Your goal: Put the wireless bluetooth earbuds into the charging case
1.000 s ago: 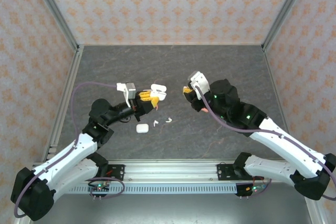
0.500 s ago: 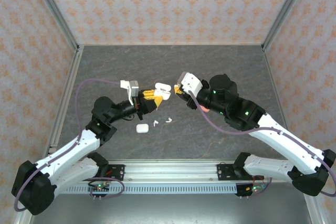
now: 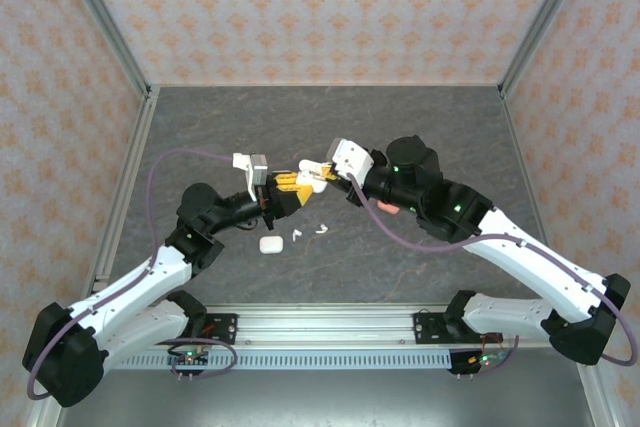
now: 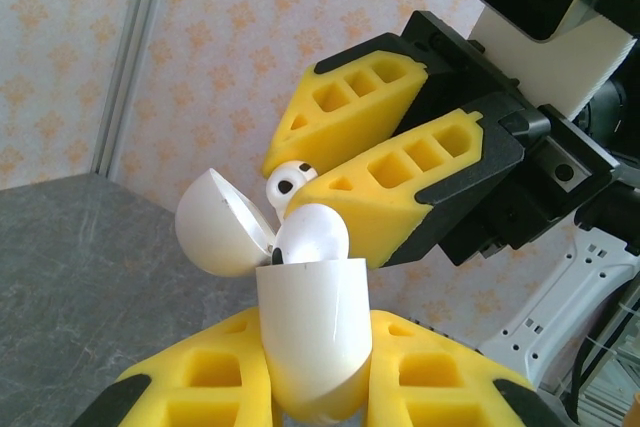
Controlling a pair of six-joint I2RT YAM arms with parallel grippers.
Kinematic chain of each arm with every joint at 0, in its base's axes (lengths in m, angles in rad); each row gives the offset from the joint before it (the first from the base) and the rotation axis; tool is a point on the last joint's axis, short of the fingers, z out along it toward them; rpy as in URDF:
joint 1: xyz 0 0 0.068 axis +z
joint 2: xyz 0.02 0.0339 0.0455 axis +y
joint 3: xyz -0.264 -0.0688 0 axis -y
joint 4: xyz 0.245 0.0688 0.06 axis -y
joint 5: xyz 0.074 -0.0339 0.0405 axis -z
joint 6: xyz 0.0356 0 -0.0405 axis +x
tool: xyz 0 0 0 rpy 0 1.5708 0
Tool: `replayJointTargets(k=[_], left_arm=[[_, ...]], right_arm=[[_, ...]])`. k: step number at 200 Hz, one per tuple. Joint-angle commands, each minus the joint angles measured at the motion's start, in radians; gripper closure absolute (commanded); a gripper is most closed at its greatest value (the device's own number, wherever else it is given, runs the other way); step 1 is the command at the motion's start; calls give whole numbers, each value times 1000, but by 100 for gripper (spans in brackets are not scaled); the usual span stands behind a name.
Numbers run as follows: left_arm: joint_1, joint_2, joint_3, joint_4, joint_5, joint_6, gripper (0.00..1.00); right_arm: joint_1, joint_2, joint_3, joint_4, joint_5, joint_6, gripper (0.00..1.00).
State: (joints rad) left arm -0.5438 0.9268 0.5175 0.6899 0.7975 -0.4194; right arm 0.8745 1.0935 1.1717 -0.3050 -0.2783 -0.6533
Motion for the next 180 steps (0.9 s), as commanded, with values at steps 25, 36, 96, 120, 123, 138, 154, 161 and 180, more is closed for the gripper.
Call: replayJointTargets(k=[25, 36, 96, 120, 123, 138, 154, 161, 180], left_arm=[[-11, -9, 33, 31, 11, 19, 100], [-11, -12, 32, 30, 7, 21, 100], [-10, -19, 27, 28, -3, 27, 100], [-10, -25, 27, 17, -4, 36, 100], [-10, -26, 27, 16, -4, 37, 100], [-10, -29, 24, 15, -6, 40, 100], [-10, -31, 23, 13, -8, 44, 100], [-10, -31, 22, 13, -7, 45, 100], [-10, -32, 22, 14, -8, 45, 100]], right_arm=[[8, -1, 24, 12, -41, -9, 80], [8, -5, 19, 6, -47, -8, 80], [8, -20, 20, -40, -108, 25, 80], [8, -18, 28, -62, -127, 40, 80], [8, -19, 31, -67, -129, 41, 80], [7, -15, 38, -80, -140, 49, 80], [8, -12, 42, -91, -148, 57, 79], [8, -11, 43, -95, -155, 60, 79], [8, -9, 44, -99, -168, 70, 78]])
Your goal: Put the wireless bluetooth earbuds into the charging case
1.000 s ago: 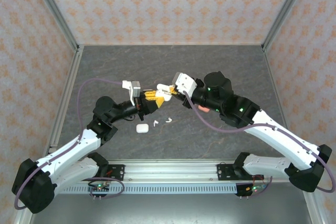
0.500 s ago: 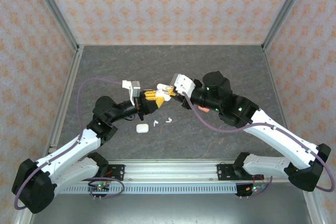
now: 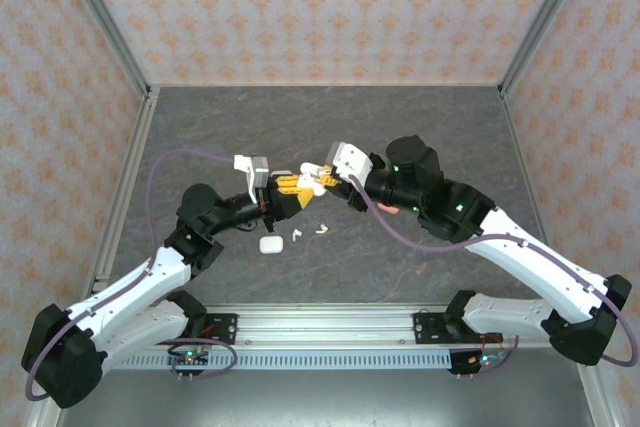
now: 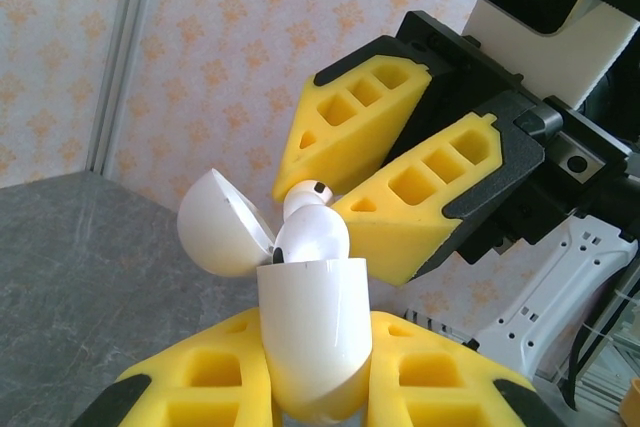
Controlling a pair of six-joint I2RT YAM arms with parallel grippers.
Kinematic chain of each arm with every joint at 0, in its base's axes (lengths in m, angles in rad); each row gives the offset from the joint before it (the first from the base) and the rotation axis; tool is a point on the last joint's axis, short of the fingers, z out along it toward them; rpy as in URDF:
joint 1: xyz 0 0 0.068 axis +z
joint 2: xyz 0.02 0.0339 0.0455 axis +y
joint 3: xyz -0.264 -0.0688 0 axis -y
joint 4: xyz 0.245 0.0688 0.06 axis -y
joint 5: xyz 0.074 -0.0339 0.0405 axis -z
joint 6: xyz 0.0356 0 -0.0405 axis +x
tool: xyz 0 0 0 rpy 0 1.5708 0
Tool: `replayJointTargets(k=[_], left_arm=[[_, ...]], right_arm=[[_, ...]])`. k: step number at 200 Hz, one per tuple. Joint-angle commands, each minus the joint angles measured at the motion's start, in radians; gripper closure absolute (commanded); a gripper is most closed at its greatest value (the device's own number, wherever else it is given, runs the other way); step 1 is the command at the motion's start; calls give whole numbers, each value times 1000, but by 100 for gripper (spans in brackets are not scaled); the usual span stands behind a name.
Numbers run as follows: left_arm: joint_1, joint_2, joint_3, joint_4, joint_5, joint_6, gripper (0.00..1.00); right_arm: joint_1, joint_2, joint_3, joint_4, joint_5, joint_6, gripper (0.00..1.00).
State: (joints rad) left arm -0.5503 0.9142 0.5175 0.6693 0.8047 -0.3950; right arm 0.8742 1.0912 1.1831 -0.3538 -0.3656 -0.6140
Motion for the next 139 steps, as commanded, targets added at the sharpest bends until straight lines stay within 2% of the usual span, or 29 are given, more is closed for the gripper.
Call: replayJointTargets(k=[1, 139], left_arm=[[-4, -20, 22, 35, -15, 21, 100], [-5, -31, 12, 29, -18, 37, 100]], right_arm=[[8, -7, 32, -51, -80, 32, 78], [3, 12, 56, -66, -151, 73, 75]])
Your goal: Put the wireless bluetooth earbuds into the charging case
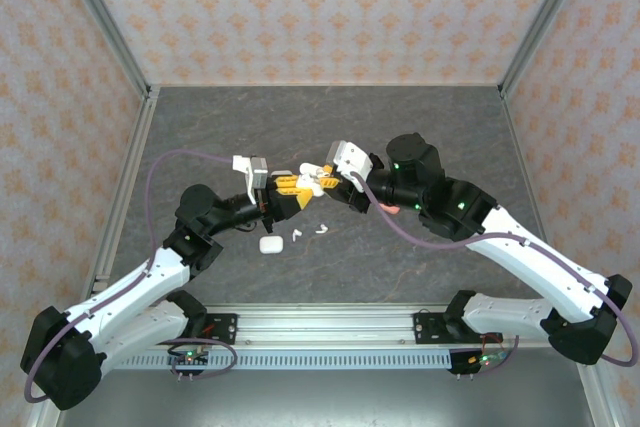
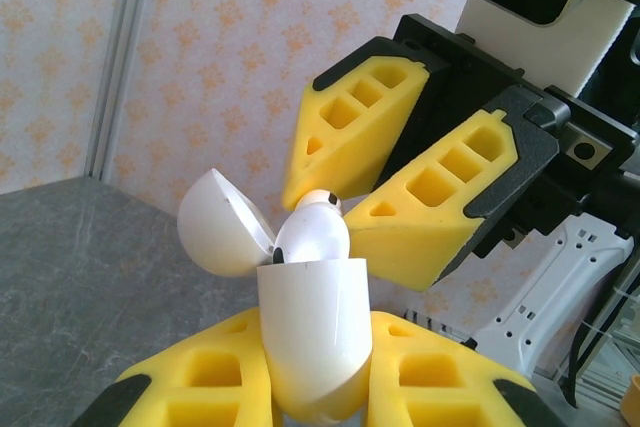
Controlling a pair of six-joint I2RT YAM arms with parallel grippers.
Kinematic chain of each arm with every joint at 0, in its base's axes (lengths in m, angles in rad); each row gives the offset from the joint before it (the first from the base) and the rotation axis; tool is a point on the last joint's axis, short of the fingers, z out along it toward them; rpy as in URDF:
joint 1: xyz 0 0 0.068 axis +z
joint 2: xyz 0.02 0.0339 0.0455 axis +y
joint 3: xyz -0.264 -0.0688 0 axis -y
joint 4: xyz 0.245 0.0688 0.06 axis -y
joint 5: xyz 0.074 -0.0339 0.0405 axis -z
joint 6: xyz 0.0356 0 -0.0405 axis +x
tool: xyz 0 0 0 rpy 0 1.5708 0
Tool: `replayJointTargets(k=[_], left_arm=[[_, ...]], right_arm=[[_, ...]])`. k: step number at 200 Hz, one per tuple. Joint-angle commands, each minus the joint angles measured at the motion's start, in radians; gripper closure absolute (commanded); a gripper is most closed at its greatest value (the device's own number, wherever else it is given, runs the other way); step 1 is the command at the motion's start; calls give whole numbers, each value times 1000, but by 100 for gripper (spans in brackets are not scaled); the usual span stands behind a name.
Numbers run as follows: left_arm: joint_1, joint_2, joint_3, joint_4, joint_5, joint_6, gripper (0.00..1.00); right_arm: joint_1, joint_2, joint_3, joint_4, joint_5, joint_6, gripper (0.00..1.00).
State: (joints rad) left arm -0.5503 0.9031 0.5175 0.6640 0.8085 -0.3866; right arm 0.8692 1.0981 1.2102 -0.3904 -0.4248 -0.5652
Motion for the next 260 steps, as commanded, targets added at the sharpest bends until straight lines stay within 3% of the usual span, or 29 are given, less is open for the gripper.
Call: replayJointTargets(k=[1, 65, 110, 174, 194, 219, 260], left_arm=[[-4, -20, 12, 35, -22, 29, 100], [-4, -23, 6, 35, -25, 32, 100], [-5, -23, 6, 23, -29, 40, 100], [-6, -24, -2, 17, -40, 48, 100], [-5, -28, -7, 20, -40, 46, 100], [-5, -31, -6, 17, -37, 48, 100], [-8, -30, 1, 17, -28, 49, 100]], right_arm=[[8, 5, 30, -30, -92, 24, 75], [-1, 6, 36, -21, -120, 45, 65], [-15, 1, 74, -3, -109, 110, 51], [-145, -86, 36, 53, -133, 351, 15], [-215, -95, -7, 65, -206, 463, 0], [-286, -96, -78, 135, -336, 603, 1], [-290, -12, -106, 219, -494, 712, 1]])
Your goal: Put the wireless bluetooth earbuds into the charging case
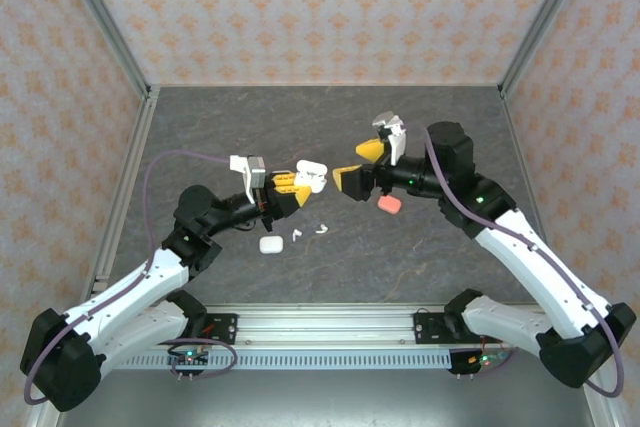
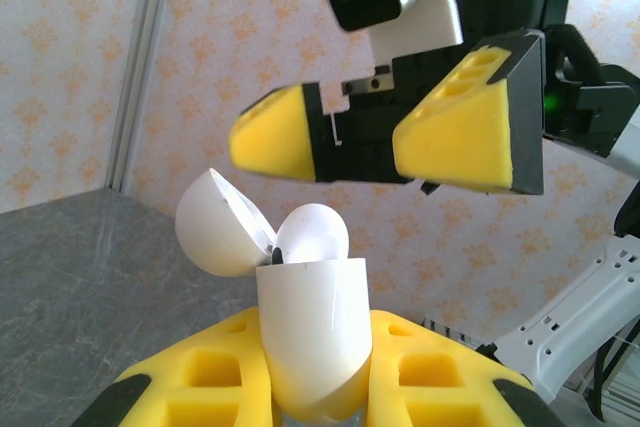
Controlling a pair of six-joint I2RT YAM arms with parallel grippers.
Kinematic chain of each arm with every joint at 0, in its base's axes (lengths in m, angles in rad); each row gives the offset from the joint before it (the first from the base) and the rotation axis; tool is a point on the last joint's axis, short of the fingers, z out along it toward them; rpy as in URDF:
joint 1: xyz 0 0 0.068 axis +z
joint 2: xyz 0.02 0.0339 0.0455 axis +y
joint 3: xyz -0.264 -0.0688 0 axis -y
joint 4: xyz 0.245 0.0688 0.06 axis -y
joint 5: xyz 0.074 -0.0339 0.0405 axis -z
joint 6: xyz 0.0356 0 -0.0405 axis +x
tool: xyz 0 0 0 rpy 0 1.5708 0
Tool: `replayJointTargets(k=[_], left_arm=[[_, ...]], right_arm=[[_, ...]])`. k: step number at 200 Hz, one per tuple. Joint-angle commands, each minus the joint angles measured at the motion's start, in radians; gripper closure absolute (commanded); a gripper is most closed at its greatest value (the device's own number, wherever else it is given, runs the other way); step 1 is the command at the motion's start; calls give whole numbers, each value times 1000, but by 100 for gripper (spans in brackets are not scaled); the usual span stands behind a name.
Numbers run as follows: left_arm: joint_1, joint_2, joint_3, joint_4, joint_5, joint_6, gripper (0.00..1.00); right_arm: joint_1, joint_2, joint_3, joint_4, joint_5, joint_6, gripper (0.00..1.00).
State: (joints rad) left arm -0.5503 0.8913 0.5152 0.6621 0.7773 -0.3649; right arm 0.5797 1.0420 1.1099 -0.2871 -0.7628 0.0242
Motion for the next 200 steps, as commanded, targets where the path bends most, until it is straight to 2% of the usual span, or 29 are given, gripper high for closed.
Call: replayJointTargets(k=[1, 43, 72, 101, 169, 200], left_arm=[[-8, -18, 3, 18, 3, 27, 100], [-13, -21, 3, 8, -2, 34, 100], [-15, -19, 6, 1, -6, 38, 100], [-15, -15, 8, -11, -13, 39, 100], [-15, 19, 14, -35, -33, 49, 100], [-15, 44, 25, -38, -48, 46, 100]], right_arm=[[0, 47, -5, 118, -161, 125, 1], [40, 115, 5, 219, -270, 168, 1], [68, 136, 28, 223, -306, 171, 0], [77, 137, 38, 214, -331, 167, 10], [77, 77, 39, 124, -281, 73, 19], [77, 48, 17, 74, -243, 44, 19]])
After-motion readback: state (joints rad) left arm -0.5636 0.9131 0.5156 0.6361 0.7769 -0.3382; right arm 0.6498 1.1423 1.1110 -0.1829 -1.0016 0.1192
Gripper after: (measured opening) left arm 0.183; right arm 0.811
